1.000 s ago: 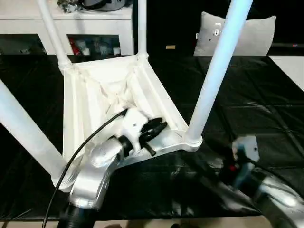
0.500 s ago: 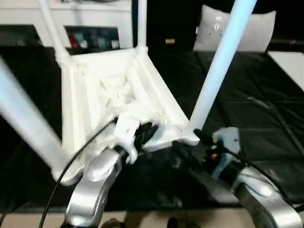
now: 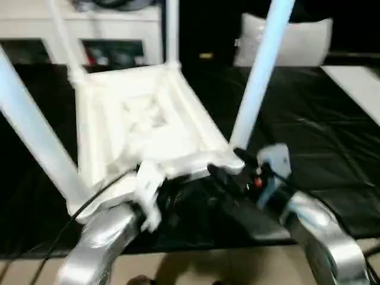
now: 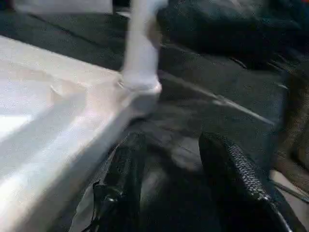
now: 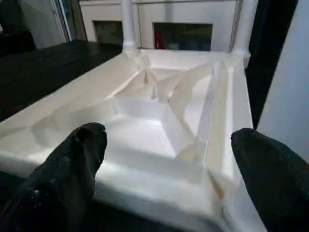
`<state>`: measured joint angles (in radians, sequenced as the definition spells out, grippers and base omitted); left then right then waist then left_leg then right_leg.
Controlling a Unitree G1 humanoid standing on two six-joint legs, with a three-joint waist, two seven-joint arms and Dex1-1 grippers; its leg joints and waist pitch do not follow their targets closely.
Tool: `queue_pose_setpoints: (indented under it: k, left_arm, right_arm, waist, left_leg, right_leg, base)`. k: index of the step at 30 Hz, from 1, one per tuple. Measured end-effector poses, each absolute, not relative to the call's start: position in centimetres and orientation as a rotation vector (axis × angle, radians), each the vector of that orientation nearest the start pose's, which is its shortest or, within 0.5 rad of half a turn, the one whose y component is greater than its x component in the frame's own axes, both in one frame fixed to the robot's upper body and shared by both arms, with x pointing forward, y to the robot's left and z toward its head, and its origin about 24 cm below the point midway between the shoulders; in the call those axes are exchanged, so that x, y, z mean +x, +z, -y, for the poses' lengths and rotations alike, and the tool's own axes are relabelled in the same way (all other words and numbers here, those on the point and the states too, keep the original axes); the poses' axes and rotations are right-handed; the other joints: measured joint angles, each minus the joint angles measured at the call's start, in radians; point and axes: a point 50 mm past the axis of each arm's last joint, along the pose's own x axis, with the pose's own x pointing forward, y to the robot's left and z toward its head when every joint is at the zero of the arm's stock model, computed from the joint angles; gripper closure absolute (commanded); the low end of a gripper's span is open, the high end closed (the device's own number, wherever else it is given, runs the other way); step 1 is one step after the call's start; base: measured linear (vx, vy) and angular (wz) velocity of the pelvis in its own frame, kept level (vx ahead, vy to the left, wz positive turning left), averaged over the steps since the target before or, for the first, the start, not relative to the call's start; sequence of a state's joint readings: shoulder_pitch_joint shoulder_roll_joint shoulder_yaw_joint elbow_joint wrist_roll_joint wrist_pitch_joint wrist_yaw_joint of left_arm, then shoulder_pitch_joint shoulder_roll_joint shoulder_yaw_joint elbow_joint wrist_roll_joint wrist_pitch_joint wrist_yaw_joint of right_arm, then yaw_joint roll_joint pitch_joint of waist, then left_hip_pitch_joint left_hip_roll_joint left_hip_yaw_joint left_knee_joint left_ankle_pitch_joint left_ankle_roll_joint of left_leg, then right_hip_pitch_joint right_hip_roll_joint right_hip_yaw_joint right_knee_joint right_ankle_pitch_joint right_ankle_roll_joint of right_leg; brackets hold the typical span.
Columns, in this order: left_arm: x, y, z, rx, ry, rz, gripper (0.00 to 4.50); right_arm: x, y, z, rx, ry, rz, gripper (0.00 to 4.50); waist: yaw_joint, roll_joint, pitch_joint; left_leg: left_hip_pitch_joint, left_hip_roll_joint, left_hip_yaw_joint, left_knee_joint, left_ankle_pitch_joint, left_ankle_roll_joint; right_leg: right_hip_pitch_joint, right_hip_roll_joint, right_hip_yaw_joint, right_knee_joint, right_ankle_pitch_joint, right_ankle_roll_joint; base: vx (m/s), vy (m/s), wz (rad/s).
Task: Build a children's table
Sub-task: Rotate table base
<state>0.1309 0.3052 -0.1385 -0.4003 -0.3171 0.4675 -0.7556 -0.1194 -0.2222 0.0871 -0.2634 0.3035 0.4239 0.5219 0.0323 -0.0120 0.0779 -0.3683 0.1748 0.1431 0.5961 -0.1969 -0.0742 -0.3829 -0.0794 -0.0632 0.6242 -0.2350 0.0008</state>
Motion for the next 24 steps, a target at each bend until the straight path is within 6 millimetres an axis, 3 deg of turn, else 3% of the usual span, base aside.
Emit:
queue_pose_setpoints:
  k: [6, 8, 17, 24]
  left_arm:
    - [17.5, 7.0, -13.9, -0.147, -1.088, -0.309, 1.91]
    - [17.0, 7.0, -14.4, -0.163, -1.098, -0.333, 1.64]
    - [14.0, 6.8, -19.9, -0.105, -1.064, -0.522, 0.96]
    - [13.5, 6.4, -25.2, -0.069, -0.951, -0.546, 0.38]
  right_arm:
    - [27.7, 9.6, 12.6, 0.066, 0.667, -0.046, 0.0]
    - [28.4, 9.7, 13.2, 0.059, 0.615, -0.044, 0.0]
    - [30.8, 9.5, 17.0, 0.036, 0.377, -0.041, 0.0]
    - [31.1, 9.0, 18.9, -0.001, 0.298, -0.054, 0.0]
  waist:
    - [0.008, -0.012, -0.004]
    - [0.011, -0.014, -0.004]
    - [0.021, -0.035, 0.001]
    - [0.031, -0.041, 0.0]
  left_leg:
    - [0.001, 0.002, 0.005, 0.0, 0.0, 0.001]
    - [0.001, 0.003, 0.006, -0.002, 0.0, 0.001]
    - [0.001, 0.007, 0.011, -0.007, -0.001, 0.002]
    - [0.003, 0.007, 0.013, -0.007, 0.0, 0.002]
  right_leg:
    - [-0.002, 0.002, 0.004, 0.0, 0.017, -0.005]
    - [-0.002, 0.003, 0.004, 0.0, 0.015, -0.002]
    - [-0.004, 0.005, 0.005, -0.002, 0.01, -0.001]
    - [-0.003, 0.005, 0.007, -0.002, 0.011, 0.0]
  base:
    - [0.026, -0.004, 0.01]
    - [0.0, 0.0, 0.0]
    - [0.0, 0.0, 0.0]
    - [0.0, 0.0, 0.0]
